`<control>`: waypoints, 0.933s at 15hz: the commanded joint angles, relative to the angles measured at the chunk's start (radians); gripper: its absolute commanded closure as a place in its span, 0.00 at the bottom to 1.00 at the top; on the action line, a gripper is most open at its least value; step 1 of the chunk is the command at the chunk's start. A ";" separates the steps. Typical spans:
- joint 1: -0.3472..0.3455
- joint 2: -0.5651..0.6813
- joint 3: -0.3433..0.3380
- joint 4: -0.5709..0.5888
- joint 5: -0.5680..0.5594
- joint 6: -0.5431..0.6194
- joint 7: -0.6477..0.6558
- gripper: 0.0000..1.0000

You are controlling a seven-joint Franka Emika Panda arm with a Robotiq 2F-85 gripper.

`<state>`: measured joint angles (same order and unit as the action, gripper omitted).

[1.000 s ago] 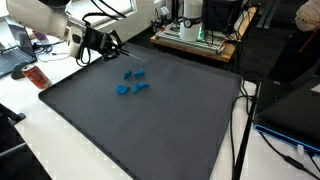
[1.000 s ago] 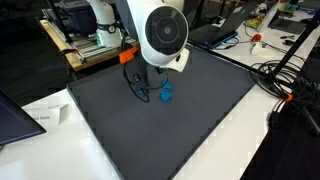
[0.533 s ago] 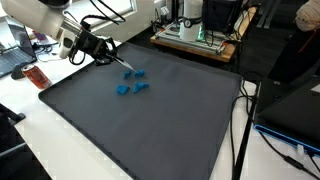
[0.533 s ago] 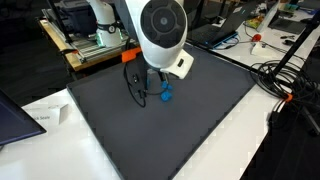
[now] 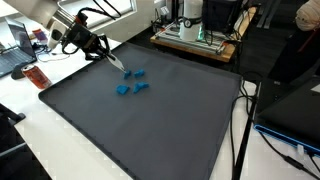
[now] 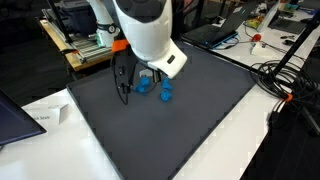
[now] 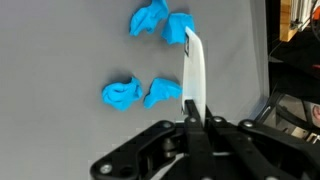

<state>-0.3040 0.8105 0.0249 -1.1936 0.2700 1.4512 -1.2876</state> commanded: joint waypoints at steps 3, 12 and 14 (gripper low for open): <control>-0.025 -0.168 -0.025 -0.190 0.065 0.180 0.153 0.99; 0.033 -0.459 -0.076 -0.584 -0.040 0.493 0.376 0.99; 0.044 -0.542 -0.079 -0.677 -0.063 0.487 0.389 0.99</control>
<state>-0.2856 0.4308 -0.0391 -1.6780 0.2466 1.9091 -0.9321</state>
